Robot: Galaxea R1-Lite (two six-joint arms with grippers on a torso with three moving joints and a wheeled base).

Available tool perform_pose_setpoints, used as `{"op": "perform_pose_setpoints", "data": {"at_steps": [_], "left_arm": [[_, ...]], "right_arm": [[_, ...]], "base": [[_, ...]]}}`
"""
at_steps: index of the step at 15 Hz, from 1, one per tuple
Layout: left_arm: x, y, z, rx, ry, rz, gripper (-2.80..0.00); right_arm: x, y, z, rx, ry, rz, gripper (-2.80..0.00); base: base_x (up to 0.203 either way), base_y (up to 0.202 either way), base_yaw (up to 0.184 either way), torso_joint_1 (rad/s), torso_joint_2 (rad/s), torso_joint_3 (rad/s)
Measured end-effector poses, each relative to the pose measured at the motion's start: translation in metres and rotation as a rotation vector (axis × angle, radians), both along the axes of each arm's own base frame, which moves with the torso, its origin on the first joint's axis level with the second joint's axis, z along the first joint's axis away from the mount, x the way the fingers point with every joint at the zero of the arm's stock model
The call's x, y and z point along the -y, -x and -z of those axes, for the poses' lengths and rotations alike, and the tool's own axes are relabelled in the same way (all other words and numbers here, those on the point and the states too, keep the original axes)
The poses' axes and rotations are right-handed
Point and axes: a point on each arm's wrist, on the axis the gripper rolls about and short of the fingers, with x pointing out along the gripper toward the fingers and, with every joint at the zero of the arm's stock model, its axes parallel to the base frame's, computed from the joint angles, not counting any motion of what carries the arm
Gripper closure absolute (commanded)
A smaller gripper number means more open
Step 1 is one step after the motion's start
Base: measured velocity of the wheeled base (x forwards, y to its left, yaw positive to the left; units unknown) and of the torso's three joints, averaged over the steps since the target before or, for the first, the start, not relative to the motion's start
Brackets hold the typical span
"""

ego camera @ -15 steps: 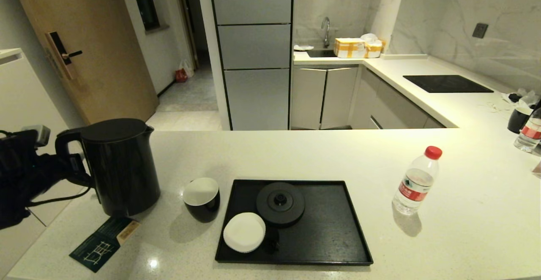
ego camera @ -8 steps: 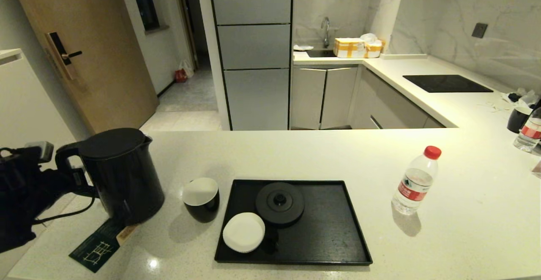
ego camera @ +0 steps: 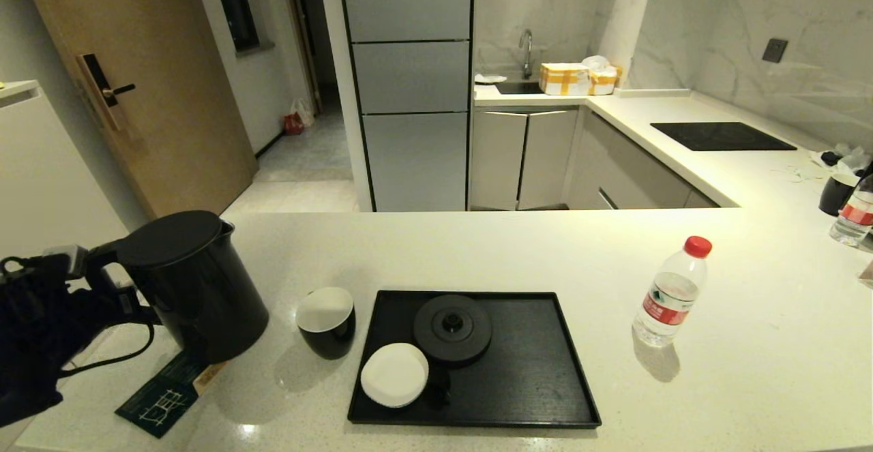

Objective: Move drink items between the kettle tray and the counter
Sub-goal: Place it on the left

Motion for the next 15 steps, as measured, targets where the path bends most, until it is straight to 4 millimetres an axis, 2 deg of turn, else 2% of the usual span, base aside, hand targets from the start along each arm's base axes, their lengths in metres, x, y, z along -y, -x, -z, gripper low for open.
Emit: {"op": "perform_pose_setpoints", "data": {"at_steps": [1,15], "left_arm": [[0.0003,0.0005,0.0006,-0.009,0.005,0.000,-2.80],[0.0028,0.0038,-0.0043,0.017,-0.002,0.005,-2.80]], "right_arm": [[0.0000,0.0000,0.0000,0.000,0.000,0.000,0.00],[0.0000,0.0000,0.0000,0.000,0.000,0.000,0.00]], "base": [[0.000,0.000,0.000,0.000,0.00,0.000],[0.000,0.000,0.000,0.000,0.00,0.000]]}}
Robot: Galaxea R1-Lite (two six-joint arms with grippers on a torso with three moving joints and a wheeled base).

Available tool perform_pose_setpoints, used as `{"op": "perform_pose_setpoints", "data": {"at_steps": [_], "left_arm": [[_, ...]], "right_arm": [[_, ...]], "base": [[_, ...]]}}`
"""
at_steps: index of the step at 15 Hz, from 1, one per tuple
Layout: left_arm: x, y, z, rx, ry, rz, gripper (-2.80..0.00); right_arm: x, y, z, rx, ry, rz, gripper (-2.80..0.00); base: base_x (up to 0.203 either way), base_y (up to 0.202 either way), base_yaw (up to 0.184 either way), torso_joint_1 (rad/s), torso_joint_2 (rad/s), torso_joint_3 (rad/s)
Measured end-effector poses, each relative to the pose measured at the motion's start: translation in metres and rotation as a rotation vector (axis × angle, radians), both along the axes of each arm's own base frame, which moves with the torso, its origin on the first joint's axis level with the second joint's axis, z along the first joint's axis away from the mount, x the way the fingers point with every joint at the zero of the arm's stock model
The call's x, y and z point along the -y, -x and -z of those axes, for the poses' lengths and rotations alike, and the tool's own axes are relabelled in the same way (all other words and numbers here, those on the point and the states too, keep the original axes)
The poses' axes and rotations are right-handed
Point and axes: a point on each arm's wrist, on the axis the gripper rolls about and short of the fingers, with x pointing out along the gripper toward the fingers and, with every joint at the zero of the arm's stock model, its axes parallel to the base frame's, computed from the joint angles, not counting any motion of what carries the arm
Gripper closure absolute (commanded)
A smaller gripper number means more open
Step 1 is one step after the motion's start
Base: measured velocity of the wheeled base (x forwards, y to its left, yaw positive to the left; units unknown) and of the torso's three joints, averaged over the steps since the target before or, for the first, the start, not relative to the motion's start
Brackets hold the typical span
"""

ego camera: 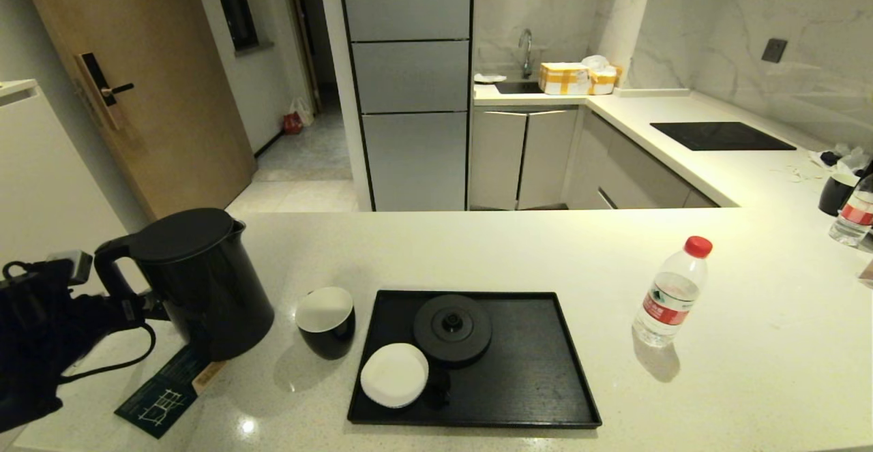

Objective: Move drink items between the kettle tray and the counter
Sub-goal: Place it on the left

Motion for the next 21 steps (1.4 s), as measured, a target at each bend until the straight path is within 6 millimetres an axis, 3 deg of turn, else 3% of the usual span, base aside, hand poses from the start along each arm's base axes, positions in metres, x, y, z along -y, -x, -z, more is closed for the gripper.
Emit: {"op": "perform_pose_setpoints", "data": {"at_steps": [21], "left_arm": [[0.014,0.023,-0.023,0.025,-0.001,0.026,-2.80]], "right_arm": [[0.000,0.000,0.000,0.000,0.000,0.000,0.00]], "base": [[0.000,0.000,0.000,0.000,0.00,0.000]]}}
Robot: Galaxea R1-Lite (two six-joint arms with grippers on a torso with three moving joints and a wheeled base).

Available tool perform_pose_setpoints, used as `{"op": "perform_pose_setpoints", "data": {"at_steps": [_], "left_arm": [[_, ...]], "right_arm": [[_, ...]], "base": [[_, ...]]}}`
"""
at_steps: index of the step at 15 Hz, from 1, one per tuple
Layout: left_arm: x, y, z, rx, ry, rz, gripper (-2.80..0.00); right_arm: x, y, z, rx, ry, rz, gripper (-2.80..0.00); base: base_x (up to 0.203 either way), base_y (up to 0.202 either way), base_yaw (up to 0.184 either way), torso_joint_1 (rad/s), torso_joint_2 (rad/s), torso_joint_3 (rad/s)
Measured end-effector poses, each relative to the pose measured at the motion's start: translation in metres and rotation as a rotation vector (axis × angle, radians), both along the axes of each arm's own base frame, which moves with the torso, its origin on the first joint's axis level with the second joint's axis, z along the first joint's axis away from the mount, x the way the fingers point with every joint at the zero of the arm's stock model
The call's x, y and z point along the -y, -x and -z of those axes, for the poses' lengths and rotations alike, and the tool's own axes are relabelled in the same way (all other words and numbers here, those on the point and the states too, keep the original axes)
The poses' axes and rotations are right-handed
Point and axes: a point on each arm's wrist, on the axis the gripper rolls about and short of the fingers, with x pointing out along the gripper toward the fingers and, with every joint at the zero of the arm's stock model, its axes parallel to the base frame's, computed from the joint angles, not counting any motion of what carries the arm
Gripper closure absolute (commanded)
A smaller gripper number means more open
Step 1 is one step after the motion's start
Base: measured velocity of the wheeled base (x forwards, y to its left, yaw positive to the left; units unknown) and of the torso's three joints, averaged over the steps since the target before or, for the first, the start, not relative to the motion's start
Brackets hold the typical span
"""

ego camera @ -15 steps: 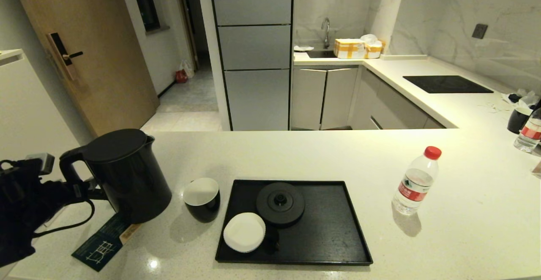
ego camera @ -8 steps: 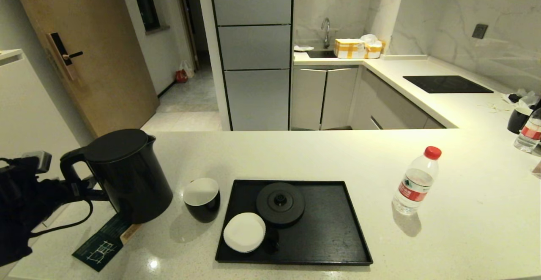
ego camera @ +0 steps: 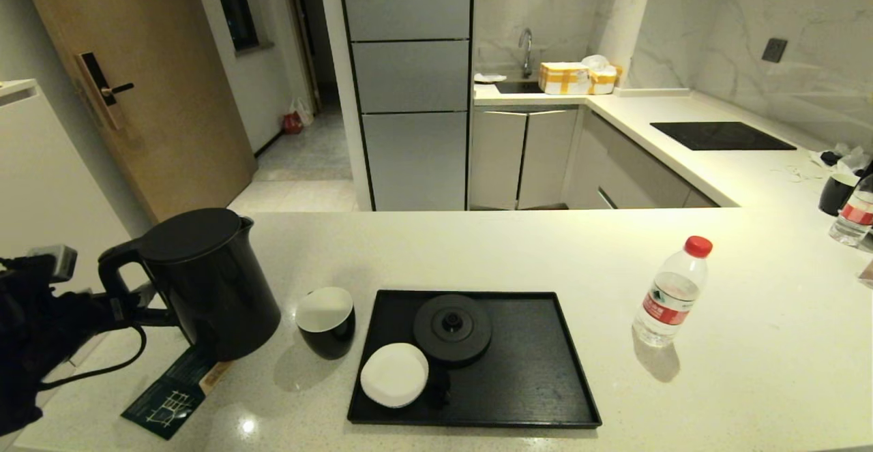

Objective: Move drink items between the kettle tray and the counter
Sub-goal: Place it on the left

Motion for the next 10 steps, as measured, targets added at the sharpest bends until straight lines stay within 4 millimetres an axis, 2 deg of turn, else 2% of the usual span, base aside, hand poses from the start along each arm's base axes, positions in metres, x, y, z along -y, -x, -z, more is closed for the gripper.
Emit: {"op": "perform_pose_setpoints", "data": {"at_steps": [10], "left_arm": [[0.0036,0.0094,0.0039,-0.018,-0.019,-0.060,-2.80]], "right_arm": [[0.0000,0.0000,0.0000,0.000,0.000,0.000,0.00]], "base": [[0.000,0.000,0.000,0.000,0.00,0.000]]}}
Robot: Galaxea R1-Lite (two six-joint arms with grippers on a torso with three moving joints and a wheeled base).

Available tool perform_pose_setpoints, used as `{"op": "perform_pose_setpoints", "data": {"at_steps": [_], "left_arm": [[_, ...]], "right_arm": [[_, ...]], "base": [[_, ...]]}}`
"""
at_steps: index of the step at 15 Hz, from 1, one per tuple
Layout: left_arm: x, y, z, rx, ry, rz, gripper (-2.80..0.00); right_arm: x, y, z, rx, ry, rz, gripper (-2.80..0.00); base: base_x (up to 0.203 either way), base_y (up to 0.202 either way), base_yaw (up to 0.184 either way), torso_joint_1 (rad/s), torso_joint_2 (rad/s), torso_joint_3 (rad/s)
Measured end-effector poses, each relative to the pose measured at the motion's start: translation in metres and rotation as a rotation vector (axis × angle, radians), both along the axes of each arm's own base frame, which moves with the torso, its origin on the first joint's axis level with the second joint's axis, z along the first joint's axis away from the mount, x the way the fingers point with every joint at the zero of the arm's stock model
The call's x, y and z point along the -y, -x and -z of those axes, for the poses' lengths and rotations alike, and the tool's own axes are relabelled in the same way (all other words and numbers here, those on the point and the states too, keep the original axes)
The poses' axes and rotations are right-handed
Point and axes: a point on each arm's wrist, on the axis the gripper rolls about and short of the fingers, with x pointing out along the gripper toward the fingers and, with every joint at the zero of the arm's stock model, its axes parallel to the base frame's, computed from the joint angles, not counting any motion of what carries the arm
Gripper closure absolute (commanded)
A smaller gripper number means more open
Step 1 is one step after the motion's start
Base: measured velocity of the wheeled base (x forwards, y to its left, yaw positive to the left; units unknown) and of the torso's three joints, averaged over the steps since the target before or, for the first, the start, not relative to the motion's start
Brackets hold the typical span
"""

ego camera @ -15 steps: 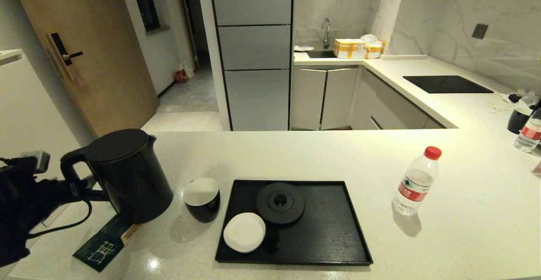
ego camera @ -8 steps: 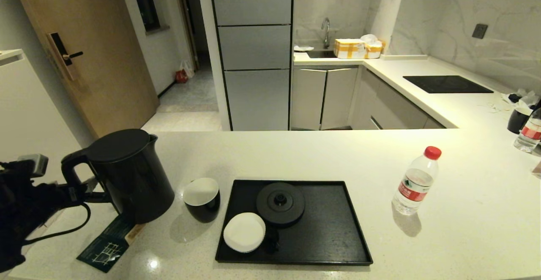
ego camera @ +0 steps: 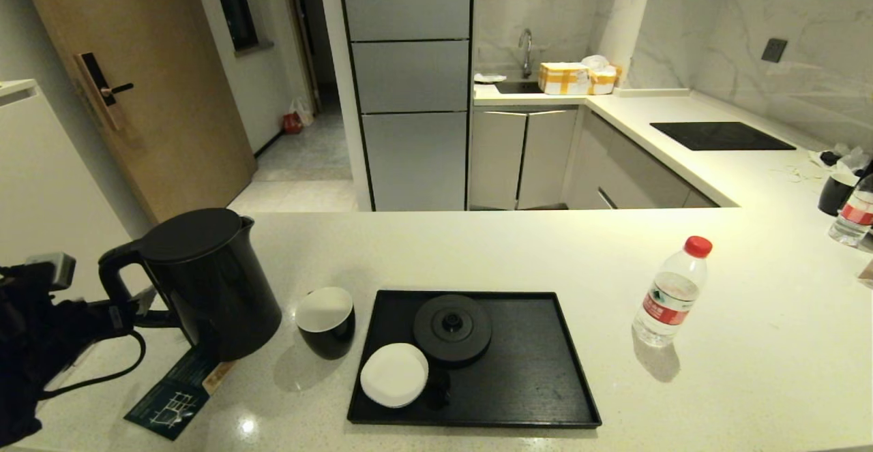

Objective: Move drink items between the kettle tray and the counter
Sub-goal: Place it on the left, then return the kettle to its original position

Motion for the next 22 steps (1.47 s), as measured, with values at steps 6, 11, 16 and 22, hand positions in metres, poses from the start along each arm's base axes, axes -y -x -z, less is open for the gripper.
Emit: {"op": "perform_pose_setpoints", "data": {"at_steps": [6,11,16,22], "left_arm": [[0.008,0.014,-0.006,0.028,-0.011,0.002,-2.80],[0.018,0.031,-0.012,0.053,-0.024,0.006,-2.80],[0.030,0.052,-0.037,0.109,-0.052,0.009,-2.80],[0.048,0.078,-0.085,0.211,-0.105,0.020,0.00]], "right_arm": [[0.000,0.000,0.000,0.000,0.000,0.001,0.00],[0.000,0.000,0.000,0.000,0.000,0.000,0.00],[0.000,0.000,0.000,0.000,0.000,0.001,0.00],[0.000,0.000,0.000,0.000,0.000,0.000,0.00]], "base": [[0.000,0.000,0.000,0.000,0.00,0.000],[0.000,0.000,0.000,0.000,0.00,0.000],[0.000,0.000,0.000,0.000,0.00,0.000],[0.000,0.000,0.000,0.000,0.00,0.000]]}}
